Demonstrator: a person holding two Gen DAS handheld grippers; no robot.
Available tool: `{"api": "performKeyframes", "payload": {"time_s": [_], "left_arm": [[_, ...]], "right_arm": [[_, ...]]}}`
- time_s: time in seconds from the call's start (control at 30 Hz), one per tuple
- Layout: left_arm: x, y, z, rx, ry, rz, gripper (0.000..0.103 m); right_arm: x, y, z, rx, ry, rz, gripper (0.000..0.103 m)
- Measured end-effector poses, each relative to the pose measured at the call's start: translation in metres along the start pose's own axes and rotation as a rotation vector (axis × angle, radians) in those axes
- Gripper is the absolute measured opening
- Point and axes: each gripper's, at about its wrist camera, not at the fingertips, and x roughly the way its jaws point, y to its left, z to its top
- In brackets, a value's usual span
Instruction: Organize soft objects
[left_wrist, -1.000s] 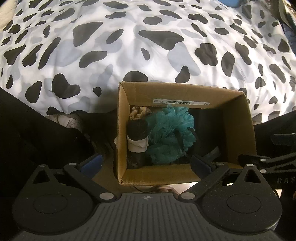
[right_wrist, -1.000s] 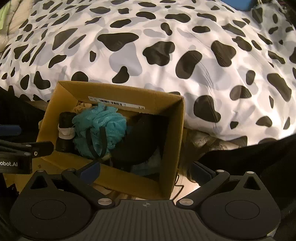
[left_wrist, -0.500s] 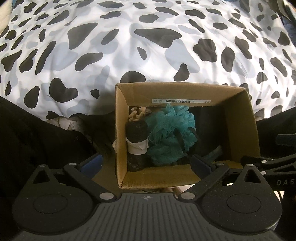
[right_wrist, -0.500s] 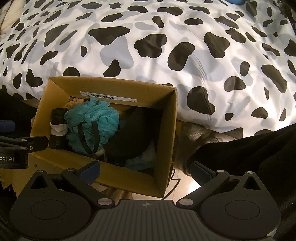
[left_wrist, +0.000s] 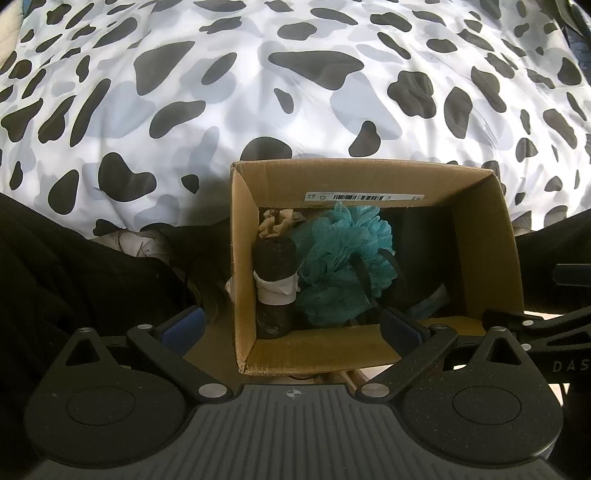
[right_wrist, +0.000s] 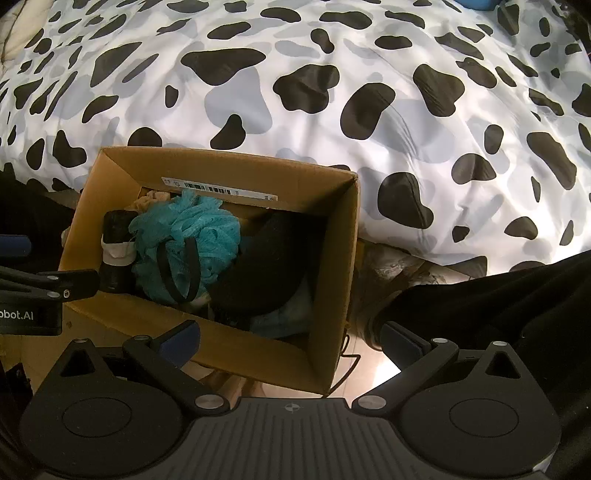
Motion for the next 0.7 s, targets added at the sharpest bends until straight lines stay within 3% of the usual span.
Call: {"api": "performKeyframes", "payload": {"time_s": [0.7], "left_arm": [[-0.0009, 0.0002, 0.0000, -0.004, -0.005, -0.016, 0.103]], "right_arm": [[0.0027, 0.0012, 0.0002, -0.008, 0.011, -0.004, 0.103]]}}
